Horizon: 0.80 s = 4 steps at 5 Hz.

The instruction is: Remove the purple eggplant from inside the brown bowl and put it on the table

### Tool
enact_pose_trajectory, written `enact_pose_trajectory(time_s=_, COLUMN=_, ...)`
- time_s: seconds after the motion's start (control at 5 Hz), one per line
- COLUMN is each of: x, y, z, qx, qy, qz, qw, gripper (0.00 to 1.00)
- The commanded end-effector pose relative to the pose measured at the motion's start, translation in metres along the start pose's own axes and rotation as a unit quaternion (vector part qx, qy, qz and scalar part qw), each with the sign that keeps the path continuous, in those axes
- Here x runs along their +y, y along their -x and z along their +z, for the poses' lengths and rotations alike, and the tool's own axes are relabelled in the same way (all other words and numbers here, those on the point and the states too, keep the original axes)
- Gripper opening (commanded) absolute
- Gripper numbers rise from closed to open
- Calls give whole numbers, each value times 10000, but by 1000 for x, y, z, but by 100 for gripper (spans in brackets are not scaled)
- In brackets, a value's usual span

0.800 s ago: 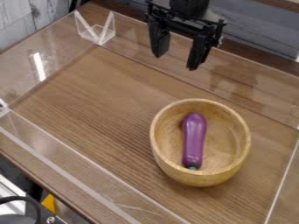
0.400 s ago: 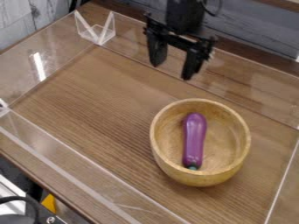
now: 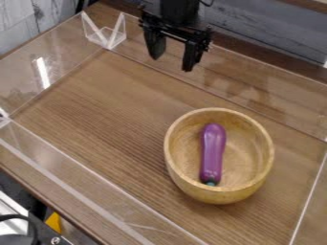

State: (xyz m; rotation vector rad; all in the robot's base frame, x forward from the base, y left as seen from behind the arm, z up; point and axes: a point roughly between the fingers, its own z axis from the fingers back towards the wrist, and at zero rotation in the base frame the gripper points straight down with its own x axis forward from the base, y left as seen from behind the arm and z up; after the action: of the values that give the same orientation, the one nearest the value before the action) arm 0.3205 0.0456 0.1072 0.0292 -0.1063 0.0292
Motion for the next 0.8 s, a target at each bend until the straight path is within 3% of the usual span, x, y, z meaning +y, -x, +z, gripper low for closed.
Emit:
enact_pose_trajectory(time_s=0.0, x=3, y=-7, z=16, qx=-284, qy=-6, qz=96, qw=9995, gripper=100)
enact_pose_trajectory(time_s=0.4, x=3, y=2, z=36, qx=-311, qy=52, qz=184, qw=9993, gripper=100)
enact_pose_trajectory(time_s=0.6, x=17, y=-1, z=37, qx=-596, qy=74, qz=353, qw=9976, gripper=100)
